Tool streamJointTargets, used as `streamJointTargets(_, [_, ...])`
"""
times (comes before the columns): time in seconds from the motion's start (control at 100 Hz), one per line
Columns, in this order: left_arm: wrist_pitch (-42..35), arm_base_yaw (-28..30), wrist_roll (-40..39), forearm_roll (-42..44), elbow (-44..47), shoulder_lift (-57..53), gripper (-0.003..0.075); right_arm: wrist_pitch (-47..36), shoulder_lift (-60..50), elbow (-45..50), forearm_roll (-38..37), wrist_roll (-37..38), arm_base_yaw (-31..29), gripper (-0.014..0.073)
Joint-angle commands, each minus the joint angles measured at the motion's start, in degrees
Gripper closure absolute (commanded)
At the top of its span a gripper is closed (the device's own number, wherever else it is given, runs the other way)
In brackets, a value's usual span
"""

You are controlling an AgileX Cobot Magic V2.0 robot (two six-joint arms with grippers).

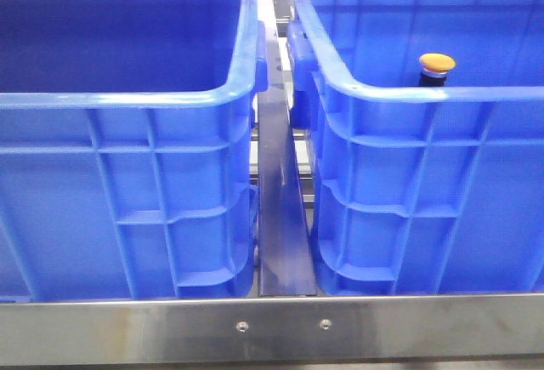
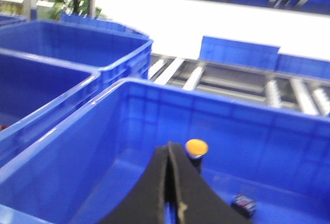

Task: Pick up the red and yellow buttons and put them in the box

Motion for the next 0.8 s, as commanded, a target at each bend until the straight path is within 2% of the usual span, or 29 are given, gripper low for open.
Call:
streamJointTargets(0.0, [-5.03, 0.11, -0.71, 0.25, -0.46, -0.09, 0.0741, -3.26, -2.86, -0.52, 1.79, -0.55, 0.3, 0.0696])
streamJointTargets(0.16, [-5.17, 0.11, -0.71, 0.63, -0.21, -0.09, 0.0741, -3.93, -5.91, -0.34, 1.84, -0.55, 0.3, 0.0696])
streamJointTargets(0.79, [-5.17, 0.11, -0.71, 0.63, -0.21, -0.09, 0.0741, -3.74, -5.91, -0.34, 1.84, -0.55, 0.3, 0.0696])
